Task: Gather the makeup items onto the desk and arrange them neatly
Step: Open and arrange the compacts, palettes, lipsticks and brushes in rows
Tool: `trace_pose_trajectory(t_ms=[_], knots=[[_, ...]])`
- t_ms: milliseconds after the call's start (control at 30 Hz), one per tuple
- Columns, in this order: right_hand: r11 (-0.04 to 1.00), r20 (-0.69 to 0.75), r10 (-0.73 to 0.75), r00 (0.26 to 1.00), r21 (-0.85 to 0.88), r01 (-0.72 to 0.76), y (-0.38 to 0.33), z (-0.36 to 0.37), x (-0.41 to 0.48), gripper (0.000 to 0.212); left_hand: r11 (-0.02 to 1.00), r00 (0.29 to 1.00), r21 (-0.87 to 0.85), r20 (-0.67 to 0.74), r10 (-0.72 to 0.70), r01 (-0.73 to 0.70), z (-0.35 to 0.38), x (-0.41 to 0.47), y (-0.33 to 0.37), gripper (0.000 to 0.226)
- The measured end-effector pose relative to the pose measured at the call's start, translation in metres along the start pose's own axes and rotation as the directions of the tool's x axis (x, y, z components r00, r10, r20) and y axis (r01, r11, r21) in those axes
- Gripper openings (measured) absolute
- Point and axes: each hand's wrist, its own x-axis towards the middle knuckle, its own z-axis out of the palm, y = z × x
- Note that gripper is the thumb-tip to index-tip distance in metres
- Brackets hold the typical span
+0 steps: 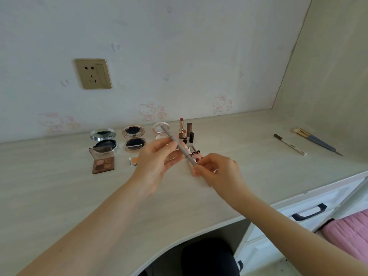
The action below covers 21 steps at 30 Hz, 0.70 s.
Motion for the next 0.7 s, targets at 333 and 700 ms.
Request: trace_pose_trajectory(t_ms=[333,700], knots=[[0.993,0.138,-0.017,0.99,-0.114,0.033,-0.011,0.032,0.009,0.012,0.946,0.979,0.304,-0.131,0.155,-0.109,-0.037,-0.012,0.007,0.01],[0.997,0.2,-0.065,0.978,-0.024,0.071,-0.022,0.048,0.026,0.023,0.354,0.904,0.861,0.236,0.357,-0.365,-0.072,-0.022,-0.003,0.017]])
